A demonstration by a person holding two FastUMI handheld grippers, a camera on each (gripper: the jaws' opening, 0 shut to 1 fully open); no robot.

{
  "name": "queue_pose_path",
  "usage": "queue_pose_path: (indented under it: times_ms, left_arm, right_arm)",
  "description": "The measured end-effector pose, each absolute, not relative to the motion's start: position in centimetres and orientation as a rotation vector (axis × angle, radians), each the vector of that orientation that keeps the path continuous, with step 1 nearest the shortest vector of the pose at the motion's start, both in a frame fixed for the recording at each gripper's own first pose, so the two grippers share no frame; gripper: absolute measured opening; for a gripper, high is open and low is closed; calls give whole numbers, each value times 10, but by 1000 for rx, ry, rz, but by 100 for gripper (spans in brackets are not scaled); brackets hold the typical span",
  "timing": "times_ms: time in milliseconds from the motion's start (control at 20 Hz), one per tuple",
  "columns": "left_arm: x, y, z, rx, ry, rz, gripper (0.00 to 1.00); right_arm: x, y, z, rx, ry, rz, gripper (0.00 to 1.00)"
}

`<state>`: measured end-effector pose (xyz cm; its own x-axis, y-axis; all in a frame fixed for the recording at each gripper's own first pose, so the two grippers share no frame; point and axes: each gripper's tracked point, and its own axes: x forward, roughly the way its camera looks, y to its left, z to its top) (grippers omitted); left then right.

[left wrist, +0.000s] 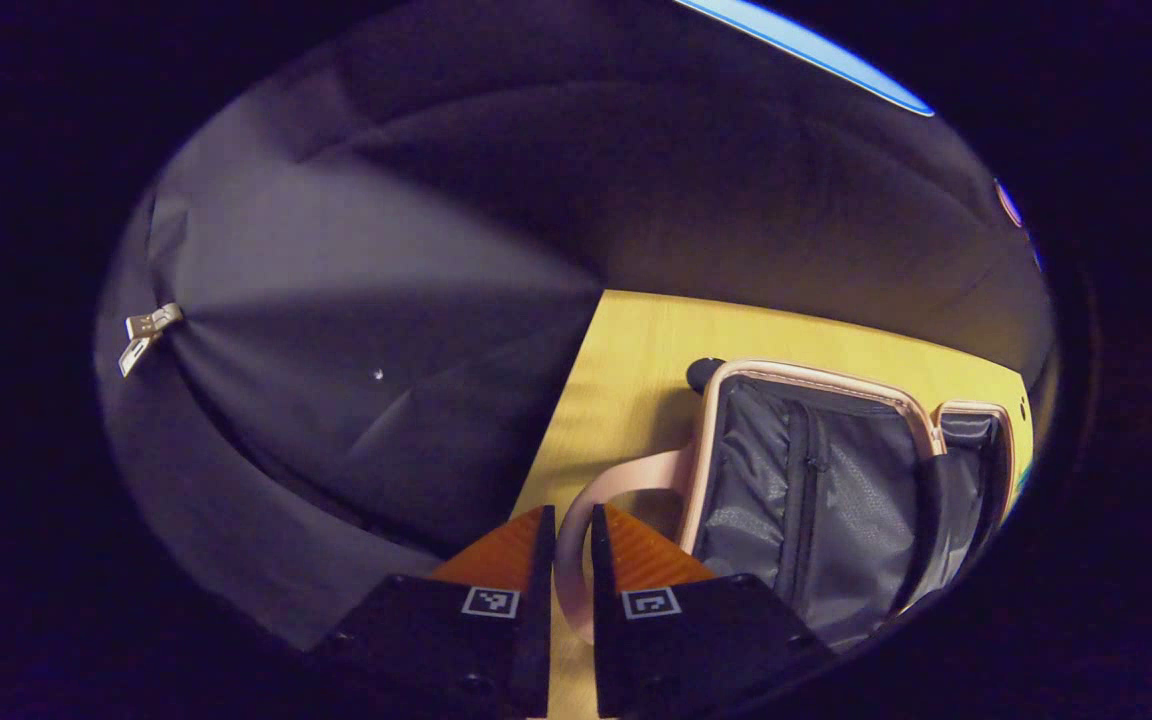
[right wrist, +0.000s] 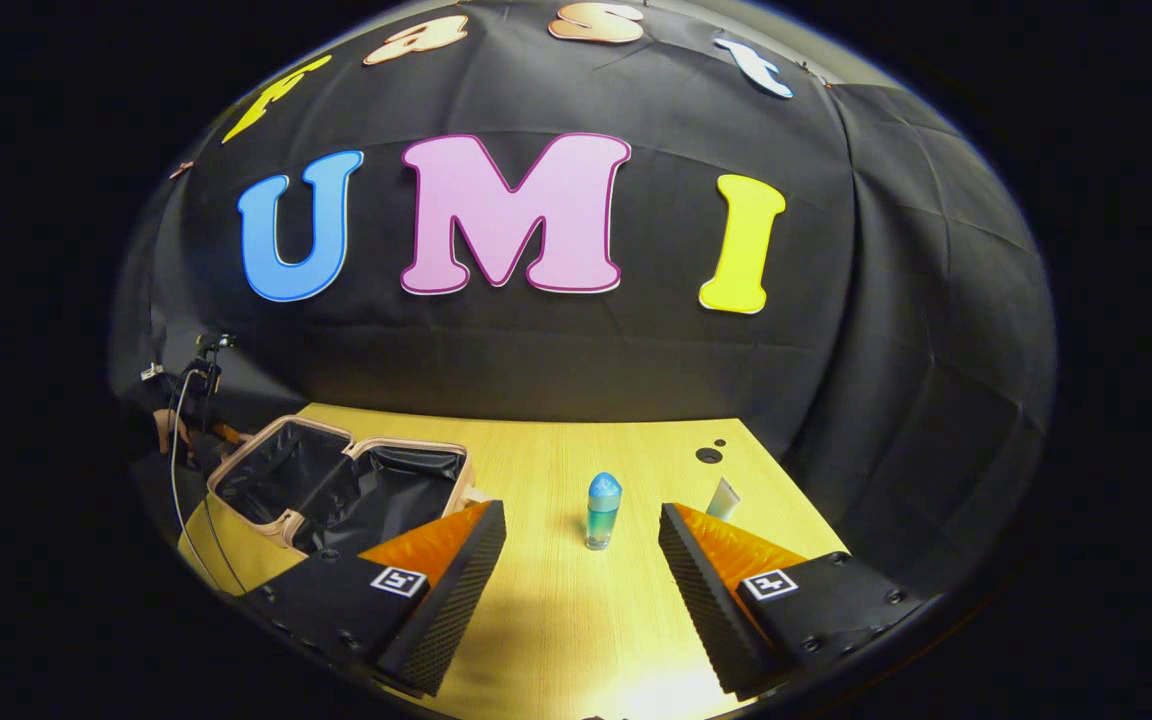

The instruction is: First open the suitcase, pack the skin care products into it, and then close the suitcase.

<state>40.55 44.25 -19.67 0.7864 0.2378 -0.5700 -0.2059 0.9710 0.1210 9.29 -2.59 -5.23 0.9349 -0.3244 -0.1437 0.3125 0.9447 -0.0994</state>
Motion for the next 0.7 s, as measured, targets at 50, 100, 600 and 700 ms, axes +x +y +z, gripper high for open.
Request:
queue_pose_path:
  times_ms: [50,100,600,700]
  left_arm:
    - [408,438,-180,54,568,222,24]
    - [405,431,-156,53,518,197,31]
    - [304,238,31,176,76,-13,98]
    - [291,171,37,154,33,-81,98]
  right_arm:
    - [92,-25,-49,-74,146,-335,98]
    - [92,-24,-45,-71,133,-336,97]
    - [74,-73,7,-44,-17,-437,97]
    - [71,-86,11,-20,-30,-445,97]
